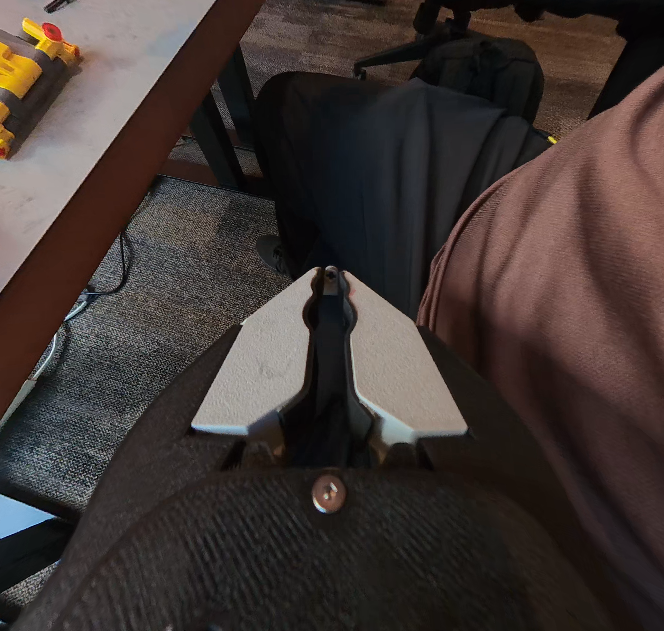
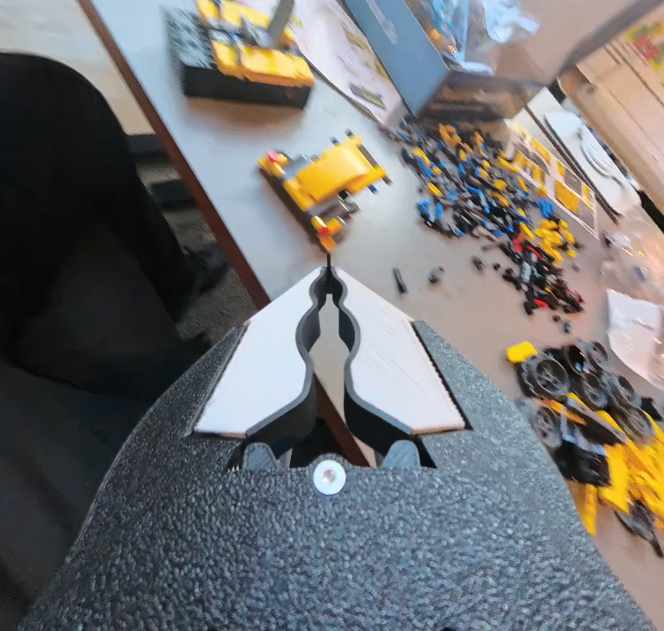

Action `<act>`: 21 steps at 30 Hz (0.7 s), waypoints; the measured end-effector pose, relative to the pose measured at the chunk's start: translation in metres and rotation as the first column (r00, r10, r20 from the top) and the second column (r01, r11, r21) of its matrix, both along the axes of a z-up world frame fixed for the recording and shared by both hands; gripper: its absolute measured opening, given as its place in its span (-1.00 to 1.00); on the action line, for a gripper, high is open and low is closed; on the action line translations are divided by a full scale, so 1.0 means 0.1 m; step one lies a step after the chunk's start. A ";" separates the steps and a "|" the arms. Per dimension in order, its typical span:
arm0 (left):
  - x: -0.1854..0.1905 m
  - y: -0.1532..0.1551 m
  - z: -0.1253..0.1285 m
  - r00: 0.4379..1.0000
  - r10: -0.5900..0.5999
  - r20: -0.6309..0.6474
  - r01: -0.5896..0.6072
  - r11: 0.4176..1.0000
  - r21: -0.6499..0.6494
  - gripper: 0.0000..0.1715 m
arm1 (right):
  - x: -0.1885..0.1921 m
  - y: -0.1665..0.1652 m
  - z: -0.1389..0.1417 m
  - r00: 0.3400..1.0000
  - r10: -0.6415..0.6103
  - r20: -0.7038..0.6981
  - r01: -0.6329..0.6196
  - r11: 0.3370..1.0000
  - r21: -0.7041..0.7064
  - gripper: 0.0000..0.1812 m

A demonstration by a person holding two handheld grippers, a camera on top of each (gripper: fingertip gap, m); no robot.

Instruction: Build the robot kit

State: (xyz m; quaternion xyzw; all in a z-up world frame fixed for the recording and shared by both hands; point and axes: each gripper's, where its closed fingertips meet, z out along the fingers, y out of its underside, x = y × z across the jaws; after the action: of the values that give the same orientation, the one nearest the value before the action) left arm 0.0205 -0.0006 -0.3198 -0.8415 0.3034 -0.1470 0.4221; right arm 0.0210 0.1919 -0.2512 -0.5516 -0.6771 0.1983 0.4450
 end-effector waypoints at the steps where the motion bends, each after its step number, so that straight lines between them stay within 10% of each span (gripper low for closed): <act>1: 0.00 0.00 0.00 1.000 0.000 0.000 0.000 1.000 -0.002 -0.93 | 0.04 0.11 -0.05 0.999 -0.029 0.034 0.028 1.000 0.011 -1.00; 21: -0.10 0.05 -0.01 0.999 0.029 -0.019 -0.029 1.000 0.009 -0.93 | 0.16 0.47 -0.39 0.952 -0.044 0.303 0.021 0.997 0.080 -1.00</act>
State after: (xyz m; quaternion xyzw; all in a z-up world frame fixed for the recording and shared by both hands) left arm 0.0100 0.0043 -0.3213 -0.8454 0.2958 -0.1312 0.4250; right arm 0.0375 0.2386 -0.2901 -0.5693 -0.7354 0.0779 0.3591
